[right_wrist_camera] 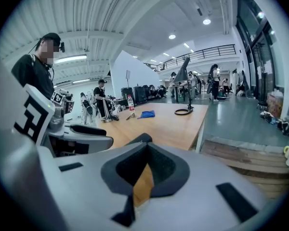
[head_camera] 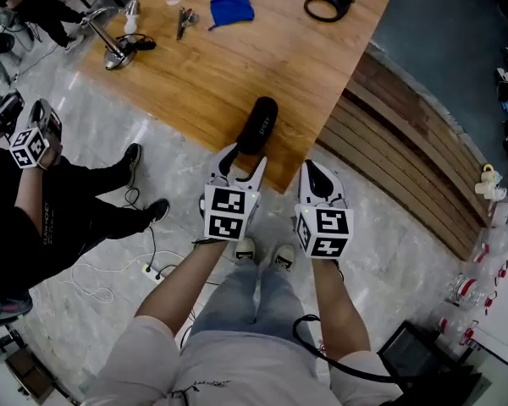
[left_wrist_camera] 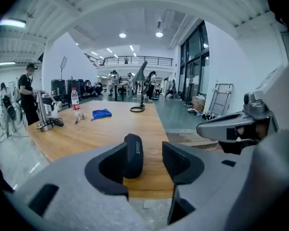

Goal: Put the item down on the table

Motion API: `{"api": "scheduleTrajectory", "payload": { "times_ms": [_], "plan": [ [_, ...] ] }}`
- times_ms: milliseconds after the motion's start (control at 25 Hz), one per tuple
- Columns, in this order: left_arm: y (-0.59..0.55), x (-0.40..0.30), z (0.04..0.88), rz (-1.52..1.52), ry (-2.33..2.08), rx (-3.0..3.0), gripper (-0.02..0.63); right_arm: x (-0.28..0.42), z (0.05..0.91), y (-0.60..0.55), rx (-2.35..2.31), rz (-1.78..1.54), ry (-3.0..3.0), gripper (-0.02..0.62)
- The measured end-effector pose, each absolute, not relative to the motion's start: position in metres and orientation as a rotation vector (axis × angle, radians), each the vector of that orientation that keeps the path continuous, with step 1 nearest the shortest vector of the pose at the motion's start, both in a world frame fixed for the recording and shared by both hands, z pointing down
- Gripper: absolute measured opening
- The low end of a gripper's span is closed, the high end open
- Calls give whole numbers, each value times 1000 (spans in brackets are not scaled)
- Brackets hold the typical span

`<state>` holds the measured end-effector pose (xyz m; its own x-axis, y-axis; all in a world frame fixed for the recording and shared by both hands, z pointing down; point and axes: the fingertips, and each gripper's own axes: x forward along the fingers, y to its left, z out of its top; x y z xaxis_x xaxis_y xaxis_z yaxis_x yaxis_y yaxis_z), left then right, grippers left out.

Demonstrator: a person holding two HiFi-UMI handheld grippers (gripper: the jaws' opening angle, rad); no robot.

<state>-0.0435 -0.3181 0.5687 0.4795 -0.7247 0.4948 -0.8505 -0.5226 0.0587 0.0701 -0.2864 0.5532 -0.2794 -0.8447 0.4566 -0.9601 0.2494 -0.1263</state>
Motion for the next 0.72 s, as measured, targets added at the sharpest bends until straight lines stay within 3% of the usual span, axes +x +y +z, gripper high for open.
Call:
{"api": "scheduleTrajectory", "payload": {
  "times_ms": [360,720],
  "plan": [
    [-222,-52,457,524,-1433,2495,8,71,467,-185,1603,601,-2267,5],
    [-144,-51,446,517,-1421,2424,8,66,454,-120,1559,685,-2268,5]
  ]
}}
